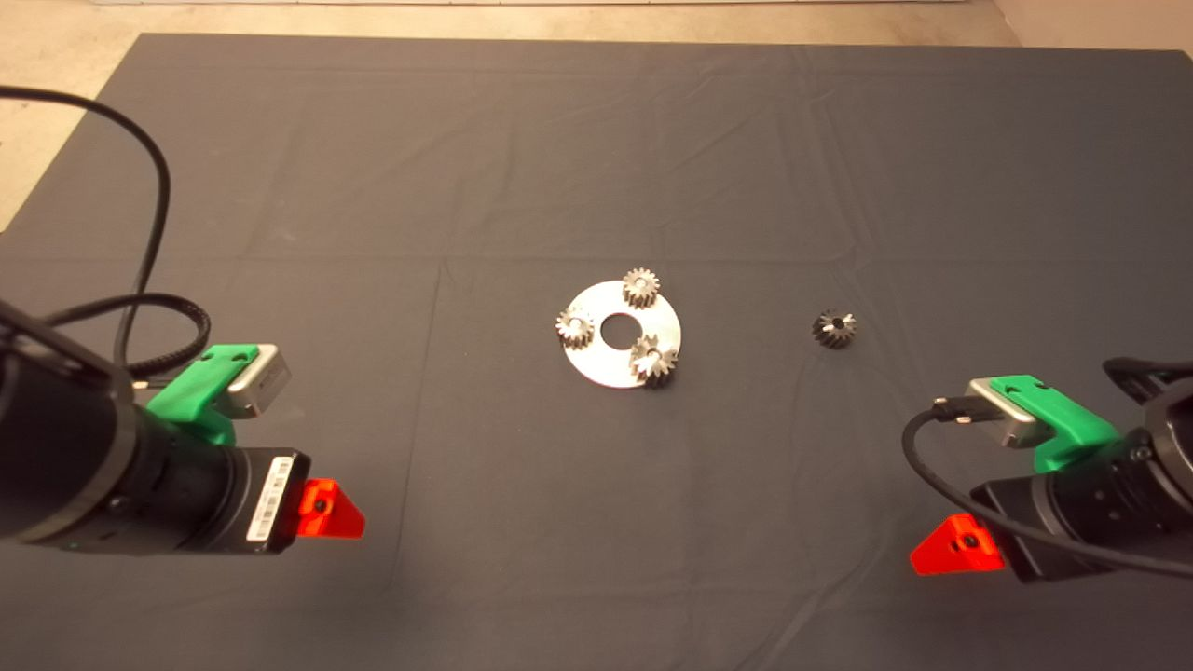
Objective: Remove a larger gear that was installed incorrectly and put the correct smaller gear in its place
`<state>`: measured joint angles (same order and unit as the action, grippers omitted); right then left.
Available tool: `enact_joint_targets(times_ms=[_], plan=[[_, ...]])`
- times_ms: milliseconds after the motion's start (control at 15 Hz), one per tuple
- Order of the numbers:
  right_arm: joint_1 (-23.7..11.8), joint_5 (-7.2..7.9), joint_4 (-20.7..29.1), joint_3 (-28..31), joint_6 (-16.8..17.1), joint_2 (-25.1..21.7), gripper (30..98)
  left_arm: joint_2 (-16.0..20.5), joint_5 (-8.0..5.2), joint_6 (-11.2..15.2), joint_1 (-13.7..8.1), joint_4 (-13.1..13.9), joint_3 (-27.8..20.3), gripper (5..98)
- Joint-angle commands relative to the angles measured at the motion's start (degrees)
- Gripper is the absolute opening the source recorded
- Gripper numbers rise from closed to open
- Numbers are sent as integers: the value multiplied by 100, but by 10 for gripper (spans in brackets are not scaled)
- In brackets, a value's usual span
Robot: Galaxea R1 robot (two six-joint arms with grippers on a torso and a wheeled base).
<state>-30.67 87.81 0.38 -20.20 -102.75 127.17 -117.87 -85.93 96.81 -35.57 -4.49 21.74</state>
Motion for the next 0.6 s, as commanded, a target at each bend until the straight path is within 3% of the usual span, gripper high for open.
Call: enact_joint_targets(times_ms=[0,133,533], plan=[[-88,719,-3,18,133,14,976,136,-38,40,-29,88,-83,982],[-89,719,-3,18,132,-160,976,145,-38,40,-29,88,-83,982],[-97,719,-3,18,141,-100,976,110,-38,31,-21,88,-83,982]])
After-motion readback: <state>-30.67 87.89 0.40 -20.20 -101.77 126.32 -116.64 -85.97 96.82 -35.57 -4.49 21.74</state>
